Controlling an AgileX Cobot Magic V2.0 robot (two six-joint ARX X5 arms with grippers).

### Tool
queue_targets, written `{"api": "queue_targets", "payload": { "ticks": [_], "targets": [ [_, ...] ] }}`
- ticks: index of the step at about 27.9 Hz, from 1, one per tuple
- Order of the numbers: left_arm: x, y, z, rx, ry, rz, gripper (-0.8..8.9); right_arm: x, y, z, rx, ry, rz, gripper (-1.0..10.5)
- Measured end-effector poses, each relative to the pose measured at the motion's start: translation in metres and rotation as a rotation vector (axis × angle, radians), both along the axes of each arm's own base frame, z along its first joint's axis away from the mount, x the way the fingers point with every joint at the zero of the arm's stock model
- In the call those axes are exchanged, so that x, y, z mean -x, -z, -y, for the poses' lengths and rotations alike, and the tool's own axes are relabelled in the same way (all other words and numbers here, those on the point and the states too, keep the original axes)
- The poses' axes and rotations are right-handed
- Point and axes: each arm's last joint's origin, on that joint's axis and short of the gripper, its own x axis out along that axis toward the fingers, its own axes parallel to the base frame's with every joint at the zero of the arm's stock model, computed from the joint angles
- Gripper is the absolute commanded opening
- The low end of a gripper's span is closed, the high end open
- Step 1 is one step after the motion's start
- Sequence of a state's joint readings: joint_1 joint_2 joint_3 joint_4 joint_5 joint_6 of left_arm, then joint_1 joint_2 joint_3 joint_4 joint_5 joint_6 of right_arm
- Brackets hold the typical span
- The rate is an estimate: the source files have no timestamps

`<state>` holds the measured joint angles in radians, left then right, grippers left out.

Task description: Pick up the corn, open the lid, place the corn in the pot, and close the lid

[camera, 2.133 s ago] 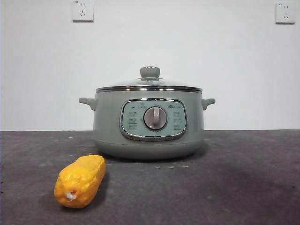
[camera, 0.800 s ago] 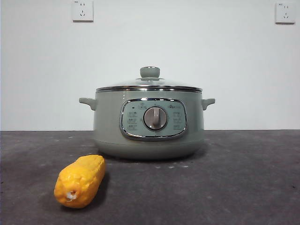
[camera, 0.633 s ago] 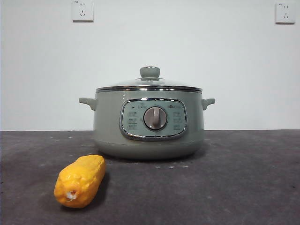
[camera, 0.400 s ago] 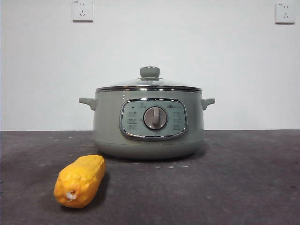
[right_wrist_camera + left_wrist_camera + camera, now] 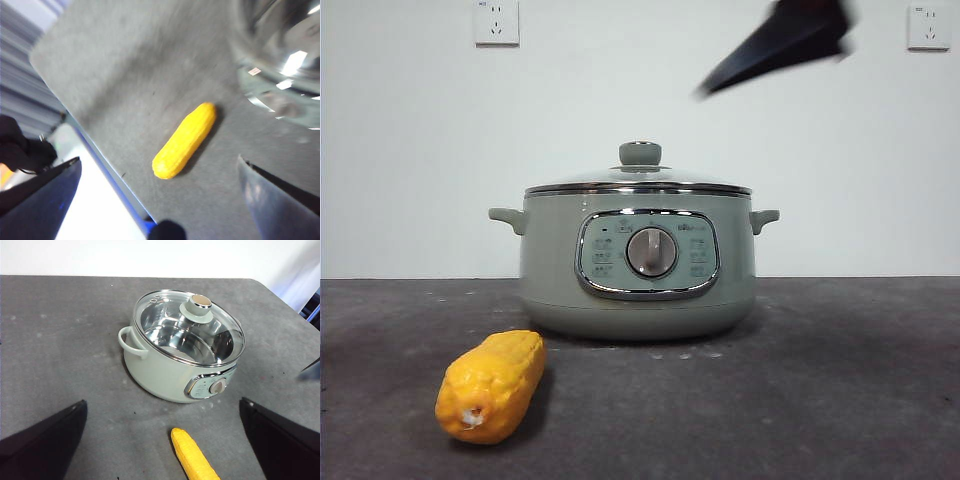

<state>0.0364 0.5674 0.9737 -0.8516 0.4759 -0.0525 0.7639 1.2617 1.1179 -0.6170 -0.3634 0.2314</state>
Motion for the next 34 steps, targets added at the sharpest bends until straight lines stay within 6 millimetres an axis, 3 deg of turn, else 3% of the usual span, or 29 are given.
{"api": "queue_targets", "payload": {
  "ticks": [5,10,17,20,25,27,34],
  "targets": [
    [-0.004,0.001,0.000,0.000,-0.002,-0.018,6.29,-0.002,0.041,-0.055,0.153,0.004,-0.058,6.0],
    [-0.011,0.001,0.000,0.000,-0.002,-0.024,6.29,-0.009,0.072,-0.094,0.273,0.022,-0.080,6.0],
    [-0.011,0.001,0.000,-0.001,-0.002,-0.015,6.29,-0.023,0.100,-0.125,0.376,0.078,-0.097,5.9],
    [-0.011,0.001,0.000,-0.001,-0.002,-0.015,6.29,-0.028,0.122,-0.133,0.427,0.107,-0.131,5.9],
    [-0.011,0.000,0.000,-0.001,-0.002,-0.013,6.29,-0.031,0.148,-0.137,0.493,0.114,-0.165,3.1],
    [-0.011,0.000,0.000,-0.001,-0.002,-0.013,6.29,-0.029,0.147,-0.139,0.485,0.106,-0.159,0.2],
    [-0.011,0.000,0.000,-0.001,-0.002,-0.013,6.29,-0.019,0.140,-0.143,0.486,0.033,-0.116,-0.1]
  ]
}}
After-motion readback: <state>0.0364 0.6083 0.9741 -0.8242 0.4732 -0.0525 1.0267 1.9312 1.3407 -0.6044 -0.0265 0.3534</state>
